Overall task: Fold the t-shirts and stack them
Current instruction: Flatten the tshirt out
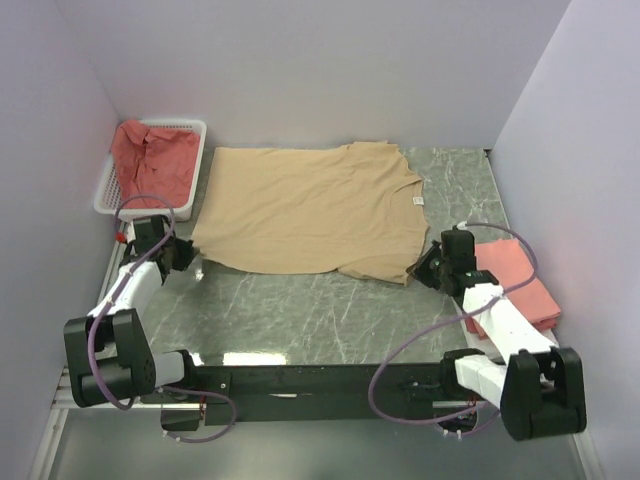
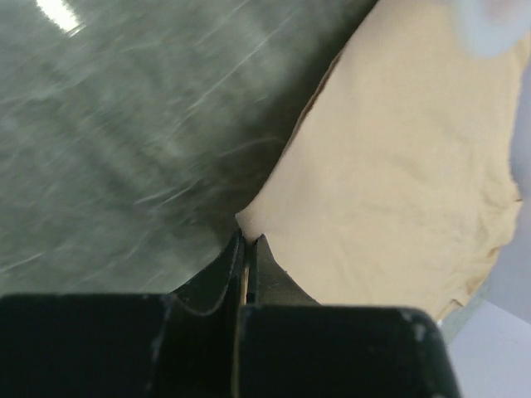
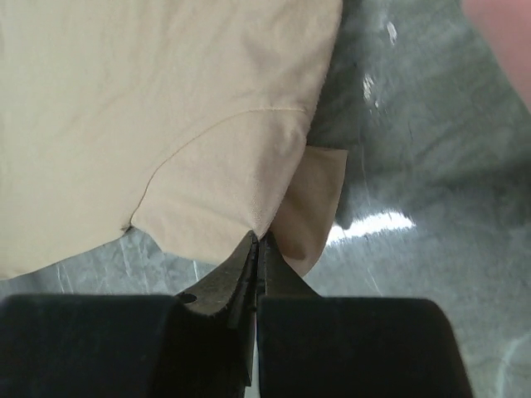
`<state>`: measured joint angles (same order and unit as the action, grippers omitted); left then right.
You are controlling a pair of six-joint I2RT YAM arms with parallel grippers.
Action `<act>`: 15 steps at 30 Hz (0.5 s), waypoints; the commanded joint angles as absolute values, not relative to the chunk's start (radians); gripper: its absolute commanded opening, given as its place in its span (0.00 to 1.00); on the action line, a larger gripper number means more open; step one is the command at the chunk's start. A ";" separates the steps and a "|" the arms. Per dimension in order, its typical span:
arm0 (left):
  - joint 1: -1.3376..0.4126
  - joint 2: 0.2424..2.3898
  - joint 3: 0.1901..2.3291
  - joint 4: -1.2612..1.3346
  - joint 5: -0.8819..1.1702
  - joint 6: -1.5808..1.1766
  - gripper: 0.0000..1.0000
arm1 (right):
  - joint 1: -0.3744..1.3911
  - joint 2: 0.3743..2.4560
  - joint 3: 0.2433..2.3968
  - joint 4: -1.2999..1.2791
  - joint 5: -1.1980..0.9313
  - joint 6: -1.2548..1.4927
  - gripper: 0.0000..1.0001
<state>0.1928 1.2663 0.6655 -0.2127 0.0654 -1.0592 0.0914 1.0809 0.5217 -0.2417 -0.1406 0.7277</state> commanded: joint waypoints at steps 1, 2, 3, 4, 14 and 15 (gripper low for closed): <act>0.198 1.209 0.614 -0.245 0.043 -1.032 0.01 | 0.084 0.996 0.491 -0.311 -0.144 0.729 0.00; 0.196 1.194 0.597 -0.255 0.035 -1.031 0.01 | 0.084 0.952 0.480 -0.334 -0.150 0.732 0.00; 0.196 1.187 0.591 -0.255 0.035 -1.029 0.01 | 0.084 0.930 0.477 -0.351 -0.143 0.738 0.00; 0.198 1.180 0.583 -0.256 0.041 -1.031 0.01 | 0.084 0.905 0.474 -0.368 -0.138 0.742 0.00; 0.198 1.112 0.568 -0.330 0.003 -1.002 0.06 | 0.084 0.701 0.520 -0.545 -0.124 0.732 0.03; 0.196 1.118 0.566 -0.319 0.003 -1.000 0.06 | 0.084 0.706 0.522 -0.537 -0.123 0.730 0.03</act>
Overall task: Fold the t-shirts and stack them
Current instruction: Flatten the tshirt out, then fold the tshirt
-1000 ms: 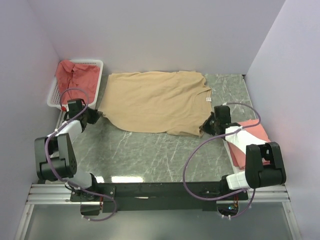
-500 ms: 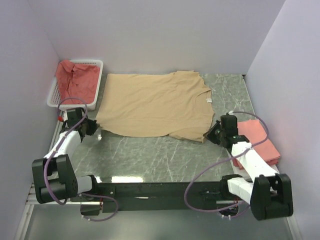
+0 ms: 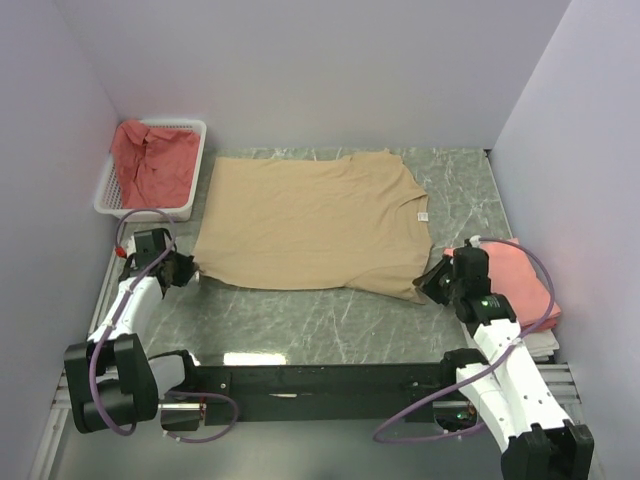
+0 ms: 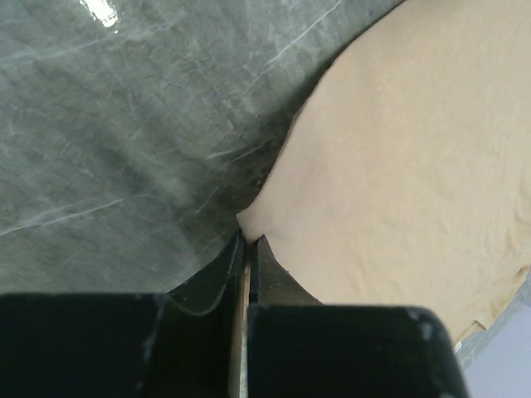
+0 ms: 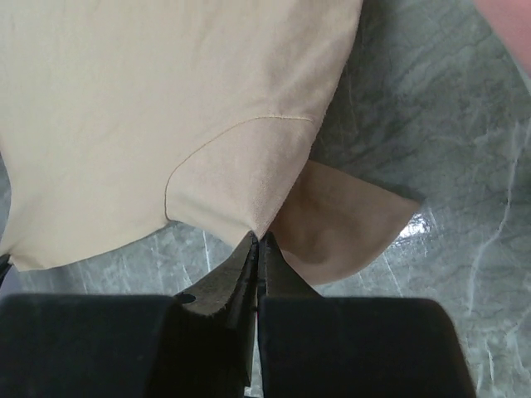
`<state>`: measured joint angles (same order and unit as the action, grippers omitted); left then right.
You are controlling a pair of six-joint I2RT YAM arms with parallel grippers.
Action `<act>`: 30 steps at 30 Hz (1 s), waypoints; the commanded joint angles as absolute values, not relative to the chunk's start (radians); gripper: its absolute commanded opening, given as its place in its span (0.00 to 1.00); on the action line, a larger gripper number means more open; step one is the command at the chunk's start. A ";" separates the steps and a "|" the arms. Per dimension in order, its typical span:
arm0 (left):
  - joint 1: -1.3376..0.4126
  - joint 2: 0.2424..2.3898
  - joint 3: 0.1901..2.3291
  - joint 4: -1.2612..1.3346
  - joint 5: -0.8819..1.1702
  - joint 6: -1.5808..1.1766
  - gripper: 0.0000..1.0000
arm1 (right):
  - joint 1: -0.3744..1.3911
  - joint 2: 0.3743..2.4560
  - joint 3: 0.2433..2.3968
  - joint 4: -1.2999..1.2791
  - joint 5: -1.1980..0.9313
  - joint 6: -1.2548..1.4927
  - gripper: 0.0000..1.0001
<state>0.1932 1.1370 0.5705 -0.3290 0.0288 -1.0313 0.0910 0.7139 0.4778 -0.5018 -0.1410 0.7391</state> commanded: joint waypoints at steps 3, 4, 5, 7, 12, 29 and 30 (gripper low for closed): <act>0.196 1.179 0.584 -0.270 0.029 -0.996 0.07 | 0.084 0.776 0.532 -0.485 -0.127 0.727 0.03; 0.195 1.202 0.595 -0.250 0.031 -0.996 0.07 | 0.084 0.825 0.546 -0.471 -0.127 0.724 0.02; 0.193 1.254 0.618 -0.244 0.029 -0.996 0.08 | 0.086 0.848 0.551 -0.438 -0.126 0.724 0.01; 0.192 1.311 0.647 -0.236 0.043 -0.997 0.06 | 0.084 0.923 0.572 -0.401 -0.123 0.724 0.01; 0.170 1.440 0.727 -0.219 0.054 -1.040 0.05 | 0.084 1.064 0.641 -0.331 -0.106 0.730 0.00; 0.140 1.633 1.005 -0.314 0.021 -1.069 0.05 | 0.080 1.396 0.905 -0.278 -0.109 0.742 0.00; 0.138 1.646 1.018 -0.321 0.021 -1.069 0.04 | 0.078 1.419 0.917 -0.278 -0.115 0.745 0.00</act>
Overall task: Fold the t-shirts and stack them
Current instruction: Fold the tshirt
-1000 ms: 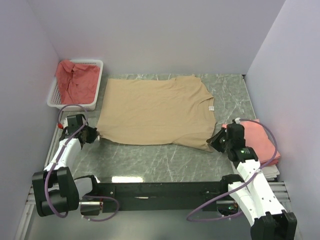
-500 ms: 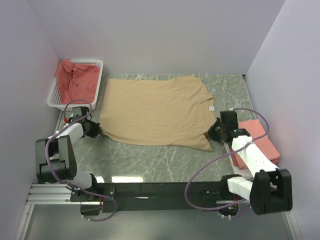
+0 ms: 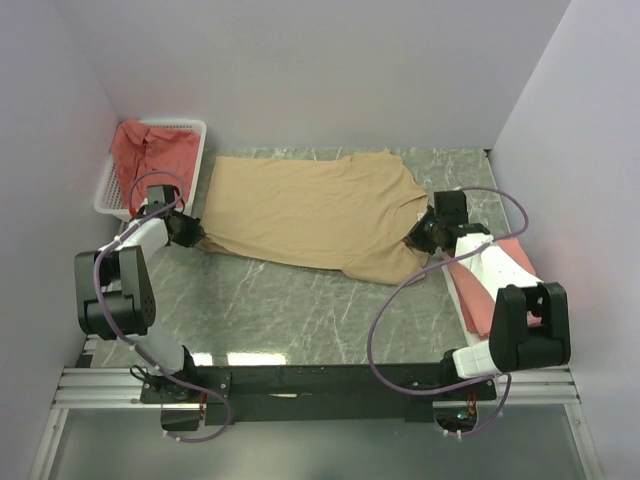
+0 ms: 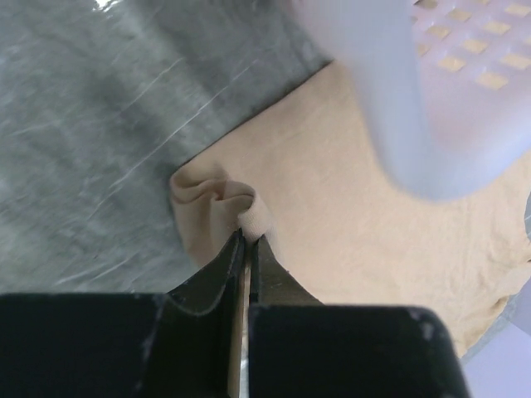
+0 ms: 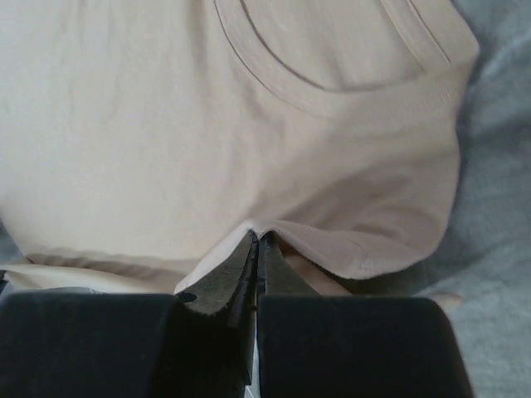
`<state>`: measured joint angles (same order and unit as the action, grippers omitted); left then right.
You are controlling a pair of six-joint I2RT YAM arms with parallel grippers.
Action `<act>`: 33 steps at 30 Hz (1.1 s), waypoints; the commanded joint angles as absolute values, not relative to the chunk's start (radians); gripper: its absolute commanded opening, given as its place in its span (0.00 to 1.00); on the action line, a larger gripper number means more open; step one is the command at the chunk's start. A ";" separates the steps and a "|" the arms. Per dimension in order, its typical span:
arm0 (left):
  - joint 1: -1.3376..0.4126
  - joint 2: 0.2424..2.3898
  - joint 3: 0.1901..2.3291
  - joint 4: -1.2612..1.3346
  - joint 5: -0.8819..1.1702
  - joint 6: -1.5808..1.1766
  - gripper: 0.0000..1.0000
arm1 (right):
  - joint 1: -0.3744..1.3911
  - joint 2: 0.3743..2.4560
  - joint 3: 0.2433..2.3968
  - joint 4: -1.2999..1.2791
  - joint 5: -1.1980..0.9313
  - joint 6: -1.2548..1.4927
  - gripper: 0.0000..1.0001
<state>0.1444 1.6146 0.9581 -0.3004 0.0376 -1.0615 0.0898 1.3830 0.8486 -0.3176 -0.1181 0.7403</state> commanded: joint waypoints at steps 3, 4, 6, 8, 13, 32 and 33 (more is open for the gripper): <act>0.133 1.689 1.069 -0.336 0.020 -1.069 0.05 | 0.072 1.453 0.965 -0.275 -0.118 0.749 0.00; 0.132 1.704 1.090 -0.342 0.018 -1.071 0.05 | 0.068 1.475 0.988 -0.278 -0.121 0.749 0.00; 0.129 1.721 1.110 -0.348 0.017 -1.072 0.05 | 0.060 1.508 1.020 -0.279 -0.127 0.747 0.00; 0.130 1.742 1.137 -0.353 0.014 -1.072 0.05 | 0.052 1.523 1.037 -0.278 -0.136 0.749 0.00; 0.129 1.778 1.172 -0.359 0.015 -1.077 0.05 | 0.032 1.578 1.094 -0.279 -0.161 0.742 0.00; 0.135 1.789 1.227 -0.367 0.012 -1.074 0.06 | 0.005 1.612 1.146 -0.273 -0.195 0.733 0.00; 0.138 1.787 1.227 -0.367 0.012 -1.074 0.06 | 0.005 1.611 1.149 -0.273 -0.195 0.732 0.00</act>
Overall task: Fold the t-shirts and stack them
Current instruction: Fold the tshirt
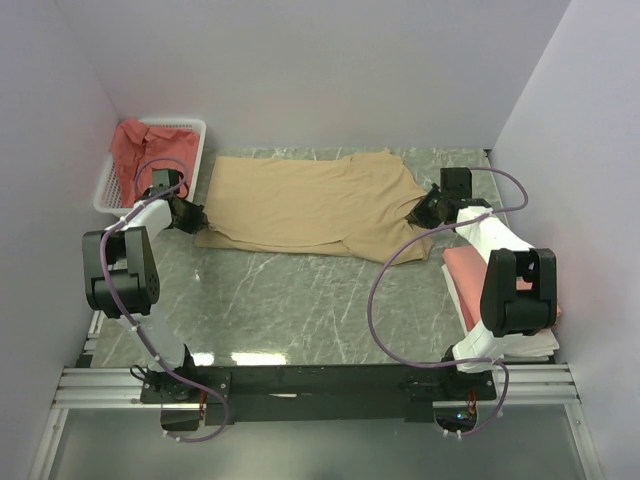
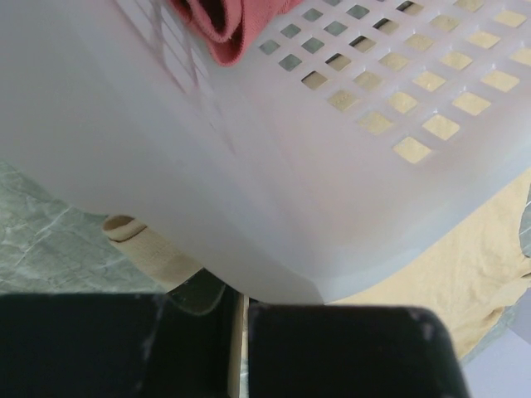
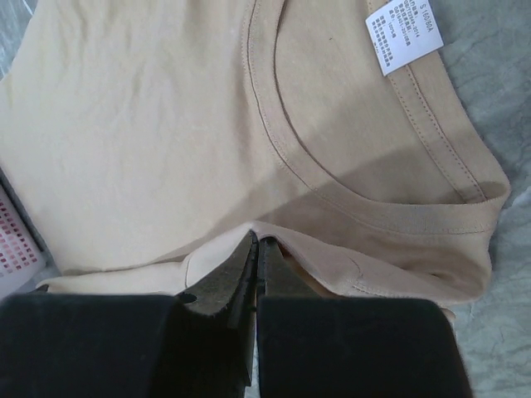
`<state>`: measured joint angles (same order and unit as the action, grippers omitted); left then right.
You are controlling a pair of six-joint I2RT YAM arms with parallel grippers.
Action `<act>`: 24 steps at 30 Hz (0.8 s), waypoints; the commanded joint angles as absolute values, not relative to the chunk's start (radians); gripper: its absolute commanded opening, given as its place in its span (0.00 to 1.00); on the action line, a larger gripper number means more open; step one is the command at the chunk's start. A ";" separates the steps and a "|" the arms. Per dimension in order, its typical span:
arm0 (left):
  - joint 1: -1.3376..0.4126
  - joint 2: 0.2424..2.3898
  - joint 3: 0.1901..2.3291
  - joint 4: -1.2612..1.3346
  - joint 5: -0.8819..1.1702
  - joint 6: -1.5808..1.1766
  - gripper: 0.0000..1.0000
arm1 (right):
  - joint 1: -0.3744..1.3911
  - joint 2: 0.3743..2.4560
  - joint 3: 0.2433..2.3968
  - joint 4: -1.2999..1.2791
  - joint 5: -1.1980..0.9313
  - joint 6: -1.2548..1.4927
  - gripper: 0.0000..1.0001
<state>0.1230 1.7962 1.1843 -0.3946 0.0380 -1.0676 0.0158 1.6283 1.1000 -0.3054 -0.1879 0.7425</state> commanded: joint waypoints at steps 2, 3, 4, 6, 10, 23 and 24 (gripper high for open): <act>0.144 1.789 1.229 -0.368 0.017 -1.071 0.06 | 0.005 1.617 1.157 -0.278 -0.196 0.729 0.00; 0.146 1.790 1.232 -0.371 0.017 -1.071 0.05 | 0.005 1.617 1.160 -0.279 -0.198 0.729 0.00; 0.147 1.792 1.232 -0.368 0.018 -1.071 0.05 | 0.006 1.618 1.160 -0.279 -0.199 0.727 0.00; 0.150 1.786 1.229 -0.365 0.018 -1.069 0.05 | 0.005 1.617 1.157 -0.275 -0.202 0.729 0.00; 0.156 1.778 1.223 -0.362 0.021 -1.068 0.05 | 0.005 1.611 1.146 -0.268 -0.206 0.730 0.00; 0.172 1.755 1.206 -0.351 0.040 -1.063 0.01 | -0.028 1.585 1.115 -0.250 -0.218 0.736 0.00; 0.173 1.752 1.206 -0.351 0.040 -1.063 0.01 | -0.031 1.583 1.115 -0.245 -0.222 0.735 0.00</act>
